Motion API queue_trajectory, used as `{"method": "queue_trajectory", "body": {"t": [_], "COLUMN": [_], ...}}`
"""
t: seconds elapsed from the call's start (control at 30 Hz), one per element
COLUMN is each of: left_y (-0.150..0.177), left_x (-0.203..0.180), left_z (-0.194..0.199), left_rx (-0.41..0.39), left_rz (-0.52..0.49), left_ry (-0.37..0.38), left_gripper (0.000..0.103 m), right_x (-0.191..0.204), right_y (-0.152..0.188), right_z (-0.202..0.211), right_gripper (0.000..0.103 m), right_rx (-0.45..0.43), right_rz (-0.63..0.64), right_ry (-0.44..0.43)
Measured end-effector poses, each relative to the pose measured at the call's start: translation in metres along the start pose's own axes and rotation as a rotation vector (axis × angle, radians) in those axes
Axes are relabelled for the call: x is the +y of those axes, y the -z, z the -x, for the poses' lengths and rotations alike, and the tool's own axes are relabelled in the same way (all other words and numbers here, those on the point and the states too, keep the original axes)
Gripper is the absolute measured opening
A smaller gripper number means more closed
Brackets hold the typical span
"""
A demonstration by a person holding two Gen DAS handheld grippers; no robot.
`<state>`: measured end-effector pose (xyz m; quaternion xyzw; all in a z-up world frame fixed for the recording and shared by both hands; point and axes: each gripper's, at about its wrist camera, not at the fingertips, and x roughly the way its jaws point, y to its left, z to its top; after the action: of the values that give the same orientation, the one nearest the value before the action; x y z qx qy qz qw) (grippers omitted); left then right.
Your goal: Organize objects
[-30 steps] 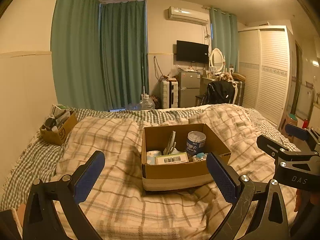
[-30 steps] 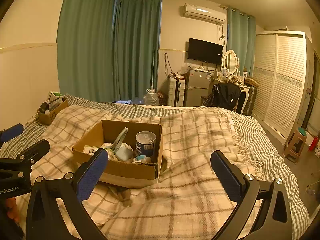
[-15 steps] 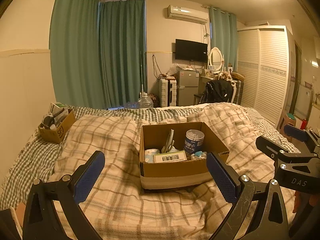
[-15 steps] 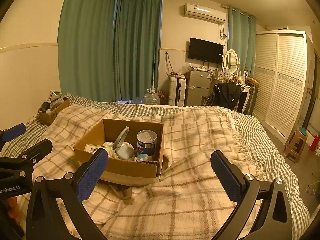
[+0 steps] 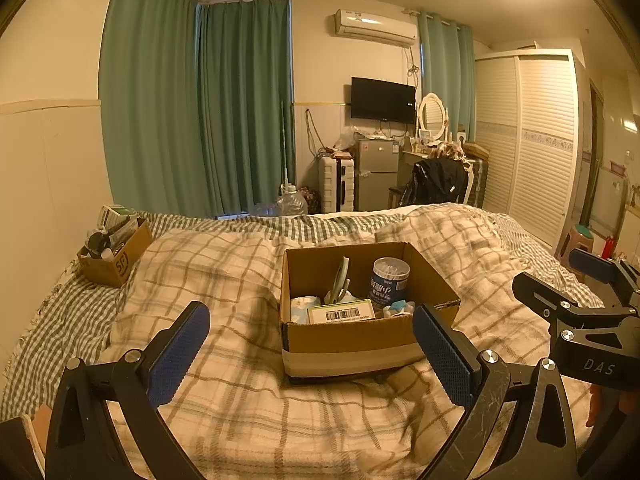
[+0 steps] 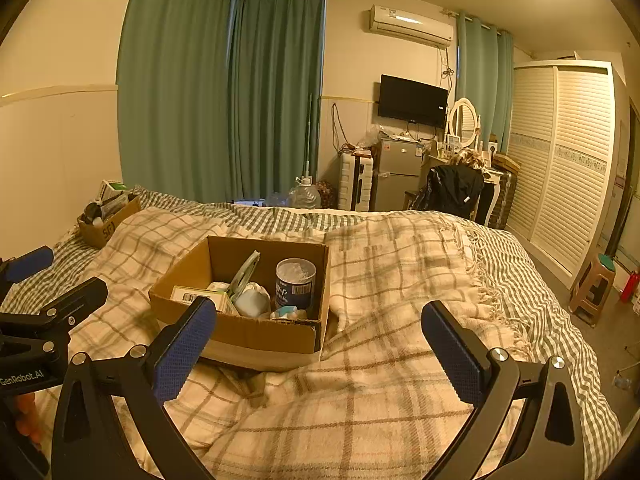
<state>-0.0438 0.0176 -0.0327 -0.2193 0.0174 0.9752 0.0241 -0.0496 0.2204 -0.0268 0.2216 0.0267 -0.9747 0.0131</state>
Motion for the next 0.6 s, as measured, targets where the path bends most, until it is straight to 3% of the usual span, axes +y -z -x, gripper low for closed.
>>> {"method": "queue_trajectory", "body": {"t": [0.6], "left_y": [0.0009], "left_x": [0.0025], "left_z": [0.0000], "left_rx": [0.010], "left_rz": [-0.003], "left_ry": [-0.006], "left_gripper": [0.103], "right_x": [0.0017], "right_y": [0.0031], "right_z": [-0.0025], "right_gripper": [0.103], "right_rx": [0.010], "right_rz": [-0.004], "right_ry": [0.003]}}
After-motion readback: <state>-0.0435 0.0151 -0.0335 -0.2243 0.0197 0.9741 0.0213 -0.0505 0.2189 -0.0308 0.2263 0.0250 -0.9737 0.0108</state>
